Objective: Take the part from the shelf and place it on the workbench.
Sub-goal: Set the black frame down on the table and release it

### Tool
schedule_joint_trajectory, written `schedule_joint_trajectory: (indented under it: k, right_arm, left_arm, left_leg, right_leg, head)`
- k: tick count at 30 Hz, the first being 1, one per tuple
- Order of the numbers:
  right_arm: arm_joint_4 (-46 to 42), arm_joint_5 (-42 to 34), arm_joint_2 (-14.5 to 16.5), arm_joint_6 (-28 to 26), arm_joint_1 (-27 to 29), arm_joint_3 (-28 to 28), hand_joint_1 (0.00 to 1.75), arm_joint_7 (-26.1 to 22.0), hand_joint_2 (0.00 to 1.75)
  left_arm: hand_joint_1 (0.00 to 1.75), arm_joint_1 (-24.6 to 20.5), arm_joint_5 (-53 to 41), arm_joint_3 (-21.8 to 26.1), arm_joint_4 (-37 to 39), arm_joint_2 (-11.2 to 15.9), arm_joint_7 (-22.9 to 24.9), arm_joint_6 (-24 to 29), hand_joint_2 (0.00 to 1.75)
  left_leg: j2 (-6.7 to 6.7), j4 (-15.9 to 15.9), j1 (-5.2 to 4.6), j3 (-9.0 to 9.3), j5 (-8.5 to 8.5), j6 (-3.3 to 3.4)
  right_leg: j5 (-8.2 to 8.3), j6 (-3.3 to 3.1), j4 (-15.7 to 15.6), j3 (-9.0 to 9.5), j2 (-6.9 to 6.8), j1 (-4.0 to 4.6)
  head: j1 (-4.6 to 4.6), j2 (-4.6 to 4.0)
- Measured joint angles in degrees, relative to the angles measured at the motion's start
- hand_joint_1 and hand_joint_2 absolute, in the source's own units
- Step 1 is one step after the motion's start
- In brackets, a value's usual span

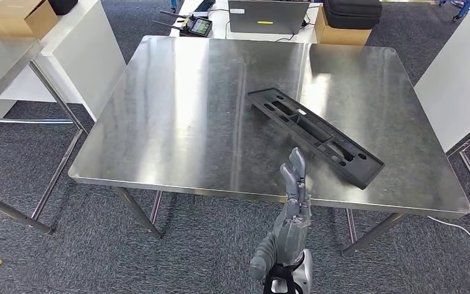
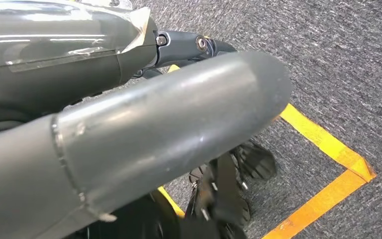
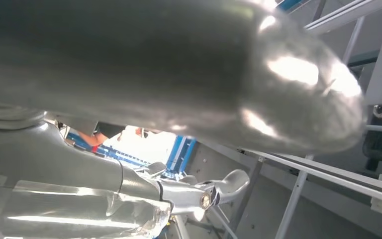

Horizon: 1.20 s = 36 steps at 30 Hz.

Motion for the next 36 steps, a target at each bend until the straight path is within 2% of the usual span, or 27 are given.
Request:
schedule_joint_trajectory:
  k: [4, 5, 6, 8, 9, 10, 11, 12, 13, 15, 16, 17, 19, 20, 21, 23, 24, 25, 26, 27, 28, 29, 31, 32, 34, 35, 36]
  right_arm:
    - [0.1, 0.3, 0.4, -0.2, 0.0, -0.4, 0.0, 0.0, 0.0]
    - [0.1, 0.3, 0.4, -0.3, 0.0, -0.5, 0.0, 0.0, 0.0]
    - [0.2, 0.4, 0.4, -0.3, 0.1, -0.6, 0.0, 0.0, 0.0]
    - [0.2, 0.6, 0.4, -0.3, 0.1, -0.8, 0.0, 0.0, 0.0]
    - [0.2, 0.8, 0.4, -0.3, 0.2, -0.8, 0.0, 0.0, 0.0]
    - [0.2, 1.0, 0.4, -0.3, 0.3, -0.9, 0.0, 0.0, 0.0]
    - [0.2, 1.1, 0.4, -0.3, 0.3, -1.0, 0.0, 0.0, 0.0]
    - [0.2, 1.3, 0.4, -0.3, 0.4, -1.1, 0.0, 0.0, 0.0]
    - [0.2, 1.3, 0.5, -0.3, 0.4, -1.2, 0.0, 0.0, 0.0]
    - [0.2, 1.3, 0.6, -0.3, 0.5, -1.4, 0.0, 0.0, 0.0]
    - [0.2, 1.3, 0.7, -0.1, 0.6, -1.6, 0.0, 0.0, 0.0]
    - [0.2, 1.1, 0.8, 0.0, 0.7, -1.7, 0.0, 0.1, 0.0]
    - [0.2, 0.9, 0.9, 0.5, 0.8, -1.9, 0.0, 0.1, 0.0]
    - [0.3, 0.8, 0.9, 0.6, 0.8, -2.0, 0.0, 0.1, 0.0]
    - [0.3, 0.7, 1.0, 0.7, 0.8, -2.0, 0.0, 0.2, 0.0]
    - [0.5, 0.9, 1.1, 0.9, 0.8, -2.1, 0.0, 0.5, 0.0]
    - [0.9, 1.4, 1.2, 0.9, 0.9, -2.4, 0.0, 0.9, 0.0]
    - [1.6, 2.0, 1.3, 0.9, 0.9, -2.7, 0.0, 1.4, 0.0]
    - [2.9, 2.4, 1.5, 0.8, 0.9, -3.3, 0.0, 2.2, 0.0]
    - [4.8, 2.7, 1.8, 0.8, 0.7, -4.1, 0.0, 3.0, 0.0]
    - [7.4, 2.6, 2.2, 0.7, 0.3, -5.0, 0.0, 3.7, 0.0]
    - [10.8, 2.3, 2.8, 0.6, -0.4, -6.3, 0.0, 4.5, 0.0]
    - [19.5, 4.6, 4.2, 0.3, -2.7, -9.9, 0.0, 7.1, 0.0]
    - [24.7, 8.0, 4.9, 0.3, -4.3, -12.5, 0.0, 9.3, 0.0]
    - [37.0, 18.6, 5.5, 0.2, -7.7, -19.5, 0.0, 16.6, 0.0]
    - [43.5, 23.7, 5.6, 0.2, -9.1, -23.2, 0.0, 21.5, 0.0]
    - [49.7, 27.9, 5.4, 0.5, -10.2, -26.5, 0.0, 26.8, 0.0]
  left_arm:
    - [0.0, -0.1, 0.0, 0.0, 0.0, -0.2, 0.0, -0.4, 0.0]
    - [0.0, -0.2, -0.1, 0.0, 0.0, -0.2, 0.0, -0.4, 0.0]
    - [0.0, -0.2, -0.1, 0.0, 0.0, -0.3, 0.0, -0.5, 0.0]
    - [0.0, -0.3, -0.1, 0.0, 0.0, -0.4, -0.1, -0.7, 0.0]
    - [0.0, -0.3, -0.1, 0.0, 0.0, -0.4, -0.2, -0.9, 0.0]
    - [0.0, -0.3, -0.1, 0.0, 0.0, -0.4, -0.3, -1.0, 0.0]
    - [0.0, -0.3, -0.1, 0.0, 0.0, -0.4, -0.3, -1.2, 0.0]
    - [0.0, -0.3, -0.1, 0.0, 0.0, -0.4, -0.4, -1.4, 0.0]
    - [0.0, -0.4, -0.1, 0.0, 0.0, -0.4, -0.4, -1.5, 0.0]
    - [0.0, -0.4, -0.1, 0.0, 0.0, -0.4, -0.4, -1.7, 0.0]
    - [0.0, -0.4, -0.1, 0.0, 0.0, -0.4, -0.4, -1.7, 0.0]
    - [0.0, -0.4, -0.1, 0.0, 0.0, -0.4, -0.4, -1.7, 0.0]
    - [0.0, -0.4, -0.1, 0.0, 0.0, -0.4, -0.3, -1.7, 0.0]
    - [0.0, -0.4, -0.1, 0.0, 0.0, -0.4, -0.3, -1.7, 0.0]
    - [0.0, -0.3, -0.1, 0.0, 0.0, -0.4, -0.3, -1.7, 0.0]
    - [0.0, -0.3, -0.1, 0.0, 0.0, -0.4, -0.3, -1.6, 0.0]
    - [0.0, -0.3, -0.1, 0.0, 0.0, -0.4, -0.3, -1.6, 0.0]
    - [0.0, -0.3, 0.0, 0.0, 0.0, -0.4, -0.3, -1.5, 0.0]
    - [0.0, -0.4, 0.1, 0.0, 0.0, -0.4, -0.3, -1.4, 0.0]
    - [0.0, -0.4, 0.2, 0.0, 0.0, -0.4, -0.2, -1.2, 0.0]
    - [0.0, -0.5, 0.4, 0.0, 0.0, -0.4, -0.2, -0.9, 0.0]
    - [0.0, -0.7, 0.6, 0.0, 0.0, -0.5, -0.1, -0.5, 0.0]
    - [0.0, -1.0, 0.9, 0.1, 0.0, -0.7, 0.3, 0.3, 0.0]
    - [0.0, -1.1, 1.1, 0.2, 0.0, -0.8, 0.6, 0.7, 0.0]
    - [0.0, -1.3, 1.2, 0.4, 0.0, -0.8, 1.2, 1.4, 0.0]
    - [0.0, -1.4, 1.2, 0.5, 0.0, -0.9, 1.4, 1.6, 0.0]
    - [0.0, -1.5, 1.2, 0.6, 0.0, -1.0, 1.5, 1.9, 0.0]
  left_leg:
    - [0.15, -1.1, -0.42, -0.52, 1.49, 1.65]
    - [0.28, -1.4, -0.36, -1.0, 2.11, 2.09]
    - [0.41, -1.6, -0.31, -1.63, 2.78, 2.54]
    - [0.54, -1.6, -0.47, -3.08, 3.91, 3.1]
    - [0.58, -1.6, -0.58, -3.89, 4.5, 3.23]
    - [0.62, -1.5, -0.66, -4.72, 5.1, 3.23]
    - [0.64, -1.5, -0.72, -5.52, 5.71, 3.18]
    - [0.63, -1.5, -0.76, -6.29, 6.31, 3.06]
    - [0.6, -1.4, -0.78, -6.92, 6.88, 2.9]
    - [0.52, -1.1, -1.0, -7.82, 7.86, 2.41]
    - [0.51, -0.9, -1.08, -8.06, 8.38, 2.15]
    - [0.52, -0.9, -1.12, -8.26, 8.93, 1.86]
    - [0.42, -0.7, -0.96, -8.67, 9.36, 1.24]
    - [0.33, 0.1, -0.81, -9.03, 8.3, 0.88]
    - [0.23, 1.7, -0.6, -9.57, 6.13, 0.48]
    - [0.15, 7.5, -0.13, -10.92, 0.49, -0.24]
    - [0.14, 11.0, 0.06, -11.41, -1.37, -0.53]
    - [0.14, 13.5, 0.2, -11.41, -1.85, -0.73]
    - [0.14, 14.5, 0.36, -10.55, -1.01, -0.85]
    - [0.15, 13.9, 0.52, -8.83, 0.52, -0.89]
    - [0.13, 11.1, 0.66, -6.37, 1.3, -0.88]
    - [0.04, 7.6, 0.71, -3.74, 1.05, -0.8]
    - [-0.17, 2.7, 0.39, -1.13, -0.46, -0.17]
    - [-0.24, 1.8, 0.1, -1.07, -0.7, 0.32]
    - [-0.17, 1.0, -0.1, -1.73, 0.55, 1.46]
    - [-0.13, 0.5, -0.04, -2.09, 1.48, 2.0]
    - [-0.11, 0.1, 0.07, -2.63, 2.53, 2.51]
  right_leg:
    - [0.64, 1.42, 0.2, -0.69, 0.08, 0.23]
    - [-0.32, 1.45, 1.2, -1.45, 0.2, 0.31]
    - [-2.22, 1.17, 3.5, -2.64, 0.34, 0.37]
    - [-7.22, 0.32, 10.8, -5.26, 0.49, 0.27]
    - [-8.92, 0.22, 14.3, -6.03, 0.52, 0.23]
    - [-9.4, 0.47, 16.2, -5.92, 0.54, 0.22]
    - [-8.81, 0.95, 16.0, -4.84, 0.55, 0.22]
    - [-7.6, 1.44, 13.8, -2.69, 0.55, 0.22]
    - [-6.51, 1.72, 10.0, 0.29, 0.55, 0.24]
    - [-6.01, 1.47, 1.6, 6.29, 0.57, 0.53]
    - [-6.26, 1.16, -1.0, 7.79, 0.59, 0.71]
    - [-6.35, 0.86, -2.0, 8.22, 0.61, 0.92]
    - [-5.62, 0.2, -1.7, 7.21, 0.5, 0.54]
    - [-5.08, -0.35, -1.6, 6.76, 0.36, 0.28]
    - [-4.5, -0.91, -1.6, 6.26, 0.18, 0.01]
    - [-3.38, -1.7, -1.4, 4.92, -0.08, 0.16]
    - [-2.78, -1.8, -1.2, 4.05, -0.16, 0.3]
    - [-2.23, -1.75, -0.8, 3.15, -0.2, 0.41]
    - [-1.72, -1.64, -0.2, 2.11, -0.24, 0.48]
    - [-1.3, -1.48, 0.4, 1.05, -0.25, 0.51]
    - [-0.95, -1.29, 1.1, 0.06, -0.24, 0.51]
    - [-0.55, -1.03, 1.6, -0.86, -0.2, 0.55]
    - [0.3, -0.37, 2.0, -1.88, -0.15, 0.64]
    - [0.77, 0.01, 1.8, -2.07, -0.15, 0.66]
    - [1.56, 0.82, 1.4, -2.42, -0.18, 0.67]
    - [1.17, 1.05, 1.8, -2.83, -0.13, 0.64]
    - [-0.15, 1.07, 3.1, -3.62, -0.07, 0.61]
  head:
    - [0.13, 0.0]
    - [0.2, 0.0]
    - [0.34, 0.01]
    - [0.59, 0.01]
    - [0.66, 0.01]
    - [0.68, 0.0]
    - [0.71, 0.0]
    - [0.72, 0.0]
    - [0.73, 0.0]
    - [0.65, 0.01]
    - [0.6, 0.01]
    - [0.54, 0.01]
    - [0.47, 0.0]
    - [0.44, 0.0]
    - [0.37, 0.0]
    - [0.27, 0.0]
    - [0.24, 0.0]
    - [0.24, 0.0]
    - [0.23, 0.0]
    - [0.24, 0.0]
    - [0.23, 0.0]
    - [0.23, 0.01]
    - [0.29, 0.01]
    - [0.3, 0.01]
    - [0.29, 0.0]
    - [0.32, 0.0]
    - [0.47, 0.0]
